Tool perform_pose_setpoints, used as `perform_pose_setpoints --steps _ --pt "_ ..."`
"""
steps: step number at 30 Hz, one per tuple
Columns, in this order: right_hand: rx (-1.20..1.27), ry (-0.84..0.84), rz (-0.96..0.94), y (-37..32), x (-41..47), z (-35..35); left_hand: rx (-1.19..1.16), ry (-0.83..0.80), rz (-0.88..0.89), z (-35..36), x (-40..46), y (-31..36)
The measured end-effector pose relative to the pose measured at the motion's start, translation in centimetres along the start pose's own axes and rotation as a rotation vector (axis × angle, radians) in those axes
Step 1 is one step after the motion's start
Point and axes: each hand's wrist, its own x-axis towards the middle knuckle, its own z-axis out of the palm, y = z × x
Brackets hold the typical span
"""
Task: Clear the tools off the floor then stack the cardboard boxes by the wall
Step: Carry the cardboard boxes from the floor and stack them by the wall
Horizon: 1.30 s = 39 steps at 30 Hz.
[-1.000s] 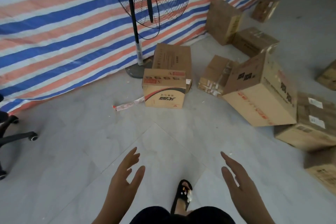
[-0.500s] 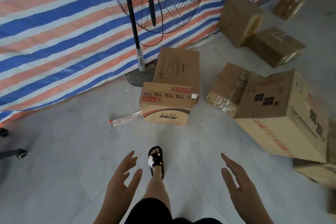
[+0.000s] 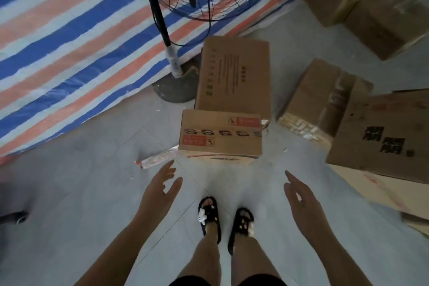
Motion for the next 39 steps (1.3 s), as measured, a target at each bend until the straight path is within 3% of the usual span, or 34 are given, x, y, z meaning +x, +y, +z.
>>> perform_pose_setpoints --steps 7,11,16,20,29,39 --pt "-0.054 -0.040 0.147 7.8 18.7 8.0 -0.036 0.107 -0.222 7.4 17.4 -7.3" --pt "0.004 0.020 0.198 14.1 27.7 13.3 -0.073 0.273 -0.320 12.5 26.0 -12.7" --pt "0.251 0.033 0.280 20.0 32.9 17.7 -0.485 0.239 -0.504 16.4 31.9 -19.0" --pt "0.500 0.061 0.321 20.3 33.4 18.8 -0.661 0.225 -0.502 17.5 32.7 -20.2" --pt "0.518 0.154 0.325 10.6 28.3 12.9 -0.753 0.265 -0.481 10.9 26.8 -13.0" --pt "0.421 -0.030 0.086 -7.2 19.0 4.2 -0.851 0.527 -0.433 -3.4 12.2 -0.9"
